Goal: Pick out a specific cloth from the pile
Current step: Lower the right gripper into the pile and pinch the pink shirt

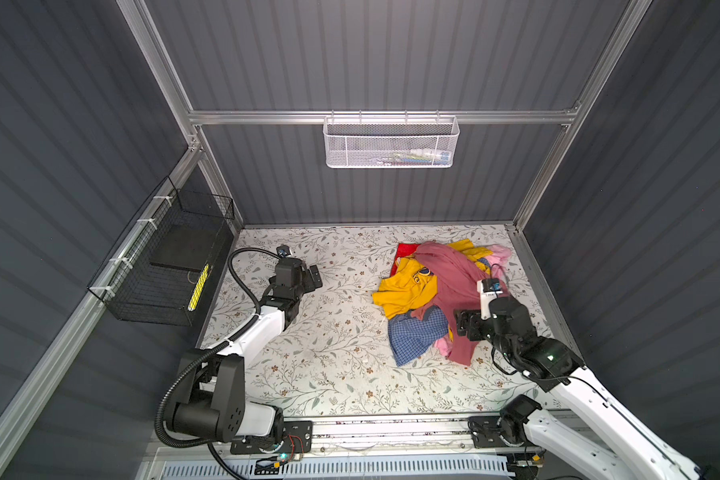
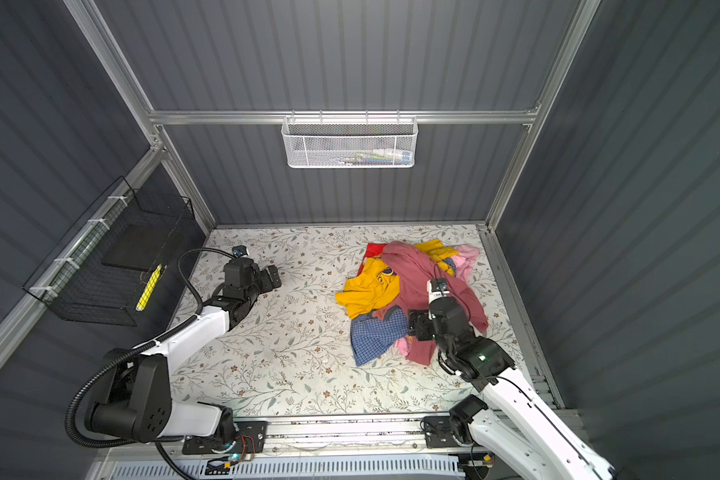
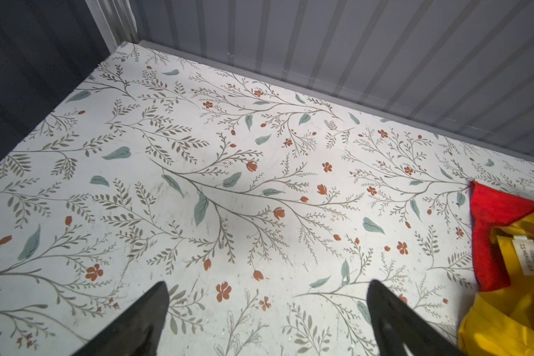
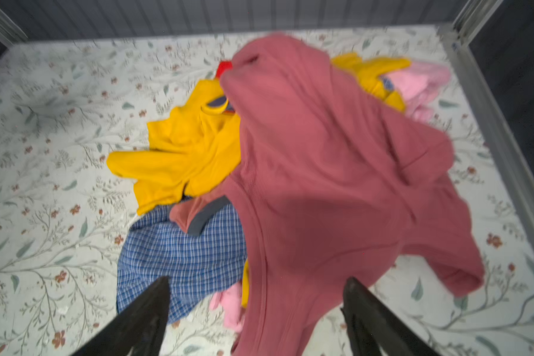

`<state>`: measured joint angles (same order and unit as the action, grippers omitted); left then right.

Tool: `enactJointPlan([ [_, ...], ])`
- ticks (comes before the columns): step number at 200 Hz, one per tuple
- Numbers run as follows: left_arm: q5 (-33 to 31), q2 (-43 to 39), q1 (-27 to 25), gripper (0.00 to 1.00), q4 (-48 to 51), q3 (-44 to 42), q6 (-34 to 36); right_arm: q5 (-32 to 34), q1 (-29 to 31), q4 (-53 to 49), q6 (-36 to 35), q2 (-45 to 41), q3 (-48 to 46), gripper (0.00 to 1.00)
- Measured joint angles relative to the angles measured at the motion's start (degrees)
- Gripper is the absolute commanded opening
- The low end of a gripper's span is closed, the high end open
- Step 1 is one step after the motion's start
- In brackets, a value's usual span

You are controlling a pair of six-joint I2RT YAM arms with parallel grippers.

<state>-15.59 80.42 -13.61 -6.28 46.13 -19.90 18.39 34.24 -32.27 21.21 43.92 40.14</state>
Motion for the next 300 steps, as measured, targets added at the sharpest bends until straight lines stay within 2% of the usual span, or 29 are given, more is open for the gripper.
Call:
enactJointPlan([
  [23,-0.3,0.7,-0.3,1.00,1.0,0.0,-0.3,6.4,9.5,-6.8,8.3,8.0,1.9,0.77],
  [44,-0.7,1.1,-0.3,1.00,1.8,0.0,-0.3,9.5,14.8,-11.5,14.9,15.4,3.8,0.68],
  [71,-1.1,1.1,-0.3,1.00,2.4,0.0,-0.3,10.3,18.9,-14.3,20.7,20.3,4.0,0.58],
  [114,-1.6,1.1,-0.3,1.00,2.8,0.0,-0.4,8.2,21.6,-15.7,24.9,28.3,4.4,0.54],
  [151,-1.8,1.1,-0.3,1.00,3.6,0.0,-1.0,7.7,21.6,-14.6,24.4,36.2,7.1,0.50],
  [193,-1.7,1.1,-0.3,1.00,4.1,0.0,-1.0,6.2,18.6,-10.6,20.1,41.8,9.0,0.42],
  [267,-1.7,0.8,-0.3,1.00,4.2,-0.1,-1.2,3.6,12.1,-4.9,15.5,46.6,8.5,0.45],
  [300,-1.7,0.5,-0.3,1.00,5.0,-0.2,-1.4,1.0,9.0,-0.5,13.6,47.1,7.0,0.30],
])
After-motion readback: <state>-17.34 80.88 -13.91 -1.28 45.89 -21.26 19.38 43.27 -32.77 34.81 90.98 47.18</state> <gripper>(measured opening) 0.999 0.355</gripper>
